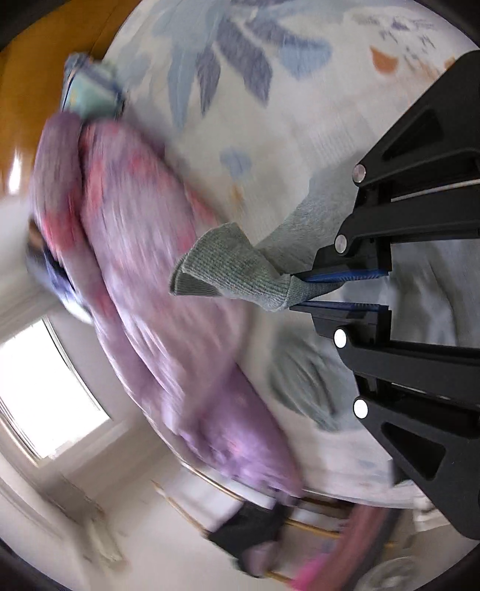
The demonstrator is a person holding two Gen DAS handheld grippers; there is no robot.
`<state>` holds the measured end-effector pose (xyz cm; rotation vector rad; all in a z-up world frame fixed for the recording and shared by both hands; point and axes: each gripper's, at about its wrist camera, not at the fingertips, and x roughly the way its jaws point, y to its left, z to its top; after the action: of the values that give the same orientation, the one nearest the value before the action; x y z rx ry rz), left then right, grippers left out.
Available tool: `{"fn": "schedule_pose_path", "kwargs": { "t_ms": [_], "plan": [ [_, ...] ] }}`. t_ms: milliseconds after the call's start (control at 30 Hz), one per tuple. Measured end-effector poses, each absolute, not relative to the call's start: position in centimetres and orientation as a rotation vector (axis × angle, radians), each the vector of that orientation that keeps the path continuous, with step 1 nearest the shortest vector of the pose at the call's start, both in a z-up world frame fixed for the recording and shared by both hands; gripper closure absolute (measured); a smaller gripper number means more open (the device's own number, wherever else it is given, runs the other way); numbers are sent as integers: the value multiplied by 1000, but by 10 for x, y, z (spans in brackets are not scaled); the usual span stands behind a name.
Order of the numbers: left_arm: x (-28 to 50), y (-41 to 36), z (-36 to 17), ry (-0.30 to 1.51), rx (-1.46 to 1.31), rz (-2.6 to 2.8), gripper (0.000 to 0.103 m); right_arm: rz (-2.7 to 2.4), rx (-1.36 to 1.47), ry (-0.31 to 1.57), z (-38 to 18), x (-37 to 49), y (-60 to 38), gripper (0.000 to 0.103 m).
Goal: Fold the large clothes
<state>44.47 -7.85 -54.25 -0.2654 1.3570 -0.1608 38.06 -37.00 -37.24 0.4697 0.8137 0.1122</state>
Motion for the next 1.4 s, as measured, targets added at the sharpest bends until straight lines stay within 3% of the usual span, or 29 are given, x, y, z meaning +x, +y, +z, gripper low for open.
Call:
{"fn": "schedule_pose_path", "kwargs": {
  "t_ms": [200, 367, 667, 700, 800, 867, 1067, 1133, 1200, 1400],
  "plan": [
    [426, 71, -506, 1270, -384, 106, 26, 325, 474, 904, -385, 382, -222, 94],
    [407, 162, -478, 1192, -487, 274, 26, 461, 426, 1011, -433, 380, -104, 94],
    [389, 185, -492, 1237, -506, 259, 23, 510, 312, 1331, -532, 365, -19, 90],
    [389, 186, -496, 1245, -509, 253, 22, 507, 312, 1349, -534, 363, -16, 83],
    [391, 181, -502, 1263, -528, 238, 21, 505, 331, 1357, -523, 357, -24, 46],
    [394, 174, -505, 1271, -538, 216, 20, 536, 355, 1329, -508, 351, -40, 44],
    [421, 130, -538, 1381, -416, 99, 16, 290, 340, 1251, -492, 351, -146, 46],
    [432, 116, -558, 1414, -339, 83, 16, 165, 328, 1258, -499, 362, -190, 64],
    [441, 108, -577, 1448, -292, 82, 16, 64, 325, 1274, -511, 373, -231, 73],
    [456, 97, -631, 1577, -204, 72, 14, -12, 442, 1372, -566, 389, -293, 77]
  ]
}}
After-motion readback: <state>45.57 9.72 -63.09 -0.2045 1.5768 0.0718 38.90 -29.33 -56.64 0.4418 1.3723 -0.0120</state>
